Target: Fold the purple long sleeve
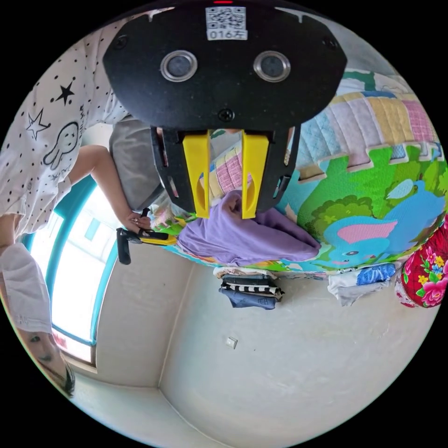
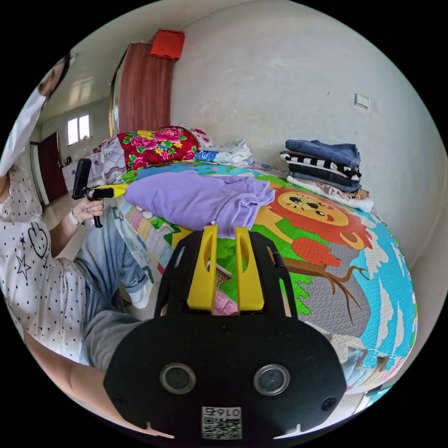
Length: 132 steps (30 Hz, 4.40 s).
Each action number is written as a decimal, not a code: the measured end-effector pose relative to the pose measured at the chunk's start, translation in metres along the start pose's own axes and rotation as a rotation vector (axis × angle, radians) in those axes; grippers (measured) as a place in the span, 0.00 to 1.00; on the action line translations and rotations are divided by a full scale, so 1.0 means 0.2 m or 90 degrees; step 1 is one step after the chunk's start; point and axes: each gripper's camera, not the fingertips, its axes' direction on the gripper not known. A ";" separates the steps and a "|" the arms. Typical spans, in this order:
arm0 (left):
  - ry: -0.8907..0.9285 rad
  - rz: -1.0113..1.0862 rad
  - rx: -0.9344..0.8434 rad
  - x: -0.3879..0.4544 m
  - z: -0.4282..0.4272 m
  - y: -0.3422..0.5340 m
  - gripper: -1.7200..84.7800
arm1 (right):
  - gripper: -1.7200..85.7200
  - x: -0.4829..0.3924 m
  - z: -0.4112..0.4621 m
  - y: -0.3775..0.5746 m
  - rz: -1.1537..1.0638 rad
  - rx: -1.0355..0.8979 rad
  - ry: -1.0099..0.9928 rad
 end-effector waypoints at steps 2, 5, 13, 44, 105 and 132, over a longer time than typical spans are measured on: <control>-0.022 0.005 -0.002 0.01 0.00 -0.01 0.12 | 0.08 0.01 0.03 0.05 0.016 -0.005 -0.021; -0.028 -0.015 0.001 -0.01 0.01 -0.02 0.10 | 0.05 0.01 0.05 0.13 0.024 0.006 -0.032; 0.025 -0.029 -0.001 -0.10 -0.01 -0.05 0.07 | 0.02 0.10 0.01 0.31 0.088 0.068 -0.046; -0.027 -0.006 -0.056 0.04 0.18 -0.12 0.12 | 0.05 0.26 0.12 0.42 0.206 0.068 -0.095; -0.082 0.046 -0.051 0.38 0.32 -0.47 0.01 | 0.02 -0.57 0.16 -1.71 0.025 -0.145 0.268; -0.110 0.017 -0.112 0.45 0.11 -0.02 0.11 | 0.21 -1.23 -0.61 -1.72 -0.199 0.092 0.158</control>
